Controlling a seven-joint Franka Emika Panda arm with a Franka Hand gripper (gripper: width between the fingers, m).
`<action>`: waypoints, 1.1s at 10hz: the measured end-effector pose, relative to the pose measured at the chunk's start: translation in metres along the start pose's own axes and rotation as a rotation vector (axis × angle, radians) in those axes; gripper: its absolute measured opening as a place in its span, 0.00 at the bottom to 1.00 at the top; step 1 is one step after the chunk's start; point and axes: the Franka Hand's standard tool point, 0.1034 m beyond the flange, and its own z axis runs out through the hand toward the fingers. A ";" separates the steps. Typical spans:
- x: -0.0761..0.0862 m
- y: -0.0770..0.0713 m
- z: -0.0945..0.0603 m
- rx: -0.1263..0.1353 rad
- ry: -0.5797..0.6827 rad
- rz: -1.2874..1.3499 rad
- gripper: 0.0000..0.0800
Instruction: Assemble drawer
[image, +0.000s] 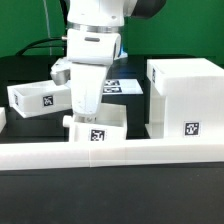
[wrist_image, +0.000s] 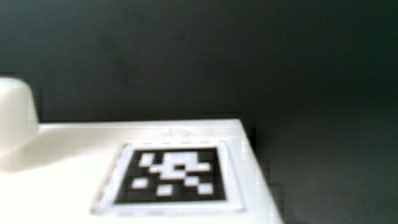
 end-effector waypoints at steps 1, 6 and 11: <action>-0.002 0.000 0.000 0.000 -0.005 -0.052 0.05; 0.019 0.001 -0.002 0.005 0.000 -0.059 0.05; 0.010 0.001 -0.001 0.007 0.003 -0.055 0.05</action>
Offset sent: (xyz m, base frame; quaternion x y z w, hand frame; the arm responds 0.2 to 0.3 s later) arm -0.0032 0.0263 -0.0032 0.0137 0.0116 0.0084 0.9998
